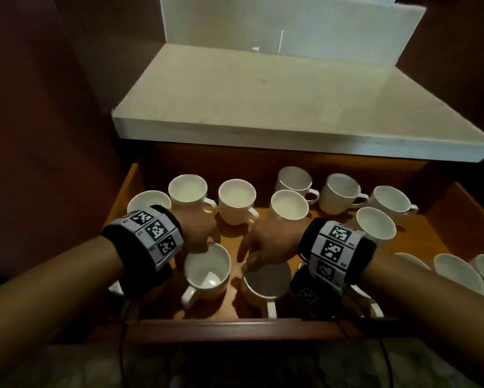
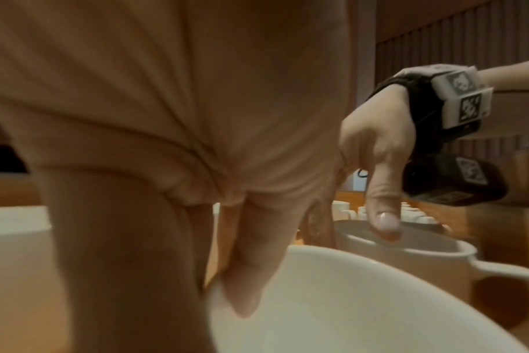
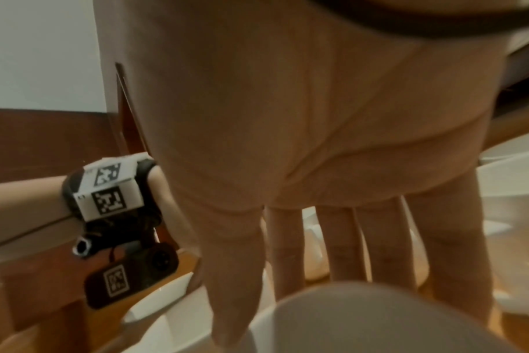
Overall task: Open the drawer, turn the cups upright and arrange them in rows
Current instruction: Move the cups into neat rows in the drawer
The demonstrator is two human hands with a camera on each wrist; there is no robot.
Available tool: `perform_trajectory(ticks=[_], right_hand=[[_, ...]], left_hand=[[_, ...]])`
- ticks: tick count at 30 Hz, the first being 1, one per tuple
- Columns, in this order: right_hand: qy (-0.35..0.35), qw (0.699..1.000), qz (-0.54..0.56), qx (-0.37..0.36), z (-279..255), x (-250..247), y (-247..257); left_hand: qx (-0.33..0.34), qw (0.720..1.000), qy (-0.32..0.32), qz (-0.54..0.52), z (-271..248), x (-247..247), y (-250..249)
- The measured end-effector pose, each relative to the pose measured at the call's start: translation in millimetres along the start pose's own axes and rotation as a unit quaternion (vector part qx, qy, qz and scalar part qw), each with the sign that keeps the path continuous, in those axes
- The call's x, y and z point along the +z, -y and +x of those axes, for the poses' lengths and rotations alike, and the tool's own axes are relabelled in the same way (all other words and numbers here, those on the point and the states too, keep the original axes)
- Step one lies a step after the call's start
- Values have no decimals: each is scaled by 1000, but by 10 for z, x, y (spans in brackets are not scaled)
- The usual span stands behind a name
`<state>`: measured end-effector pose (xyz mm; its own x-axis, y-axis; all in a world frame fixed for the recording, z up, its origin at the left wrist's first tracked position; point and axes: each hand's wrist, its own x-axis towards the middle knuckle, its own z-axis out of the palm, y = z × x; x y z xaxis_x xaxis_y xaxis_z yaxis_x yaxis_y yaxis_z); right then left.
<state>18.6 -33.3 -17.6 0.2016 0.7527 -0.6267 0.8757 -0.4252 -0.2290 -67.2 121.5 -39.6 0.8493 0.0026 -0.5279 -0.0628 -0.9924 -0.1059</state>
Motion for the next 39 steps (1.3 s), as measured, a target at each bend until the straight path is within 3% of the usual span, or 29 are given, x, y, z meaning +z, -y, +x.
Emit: perform_trajectory(ticks=[3,7,15,39], right_hand=[[5,1000,4,3,0,16,33],[10,1000,16,12,10,24,51],[17,999,27,28,56,13,76],[48,998,46,20,179,-8,87]], left_hand=[[19,996,57,-64,20,19,-76],[31,992,97,-72,13,12,-157],[21,994,77,-73,-32,0,-178],[6,991,106,-77,-33,6,-112]])
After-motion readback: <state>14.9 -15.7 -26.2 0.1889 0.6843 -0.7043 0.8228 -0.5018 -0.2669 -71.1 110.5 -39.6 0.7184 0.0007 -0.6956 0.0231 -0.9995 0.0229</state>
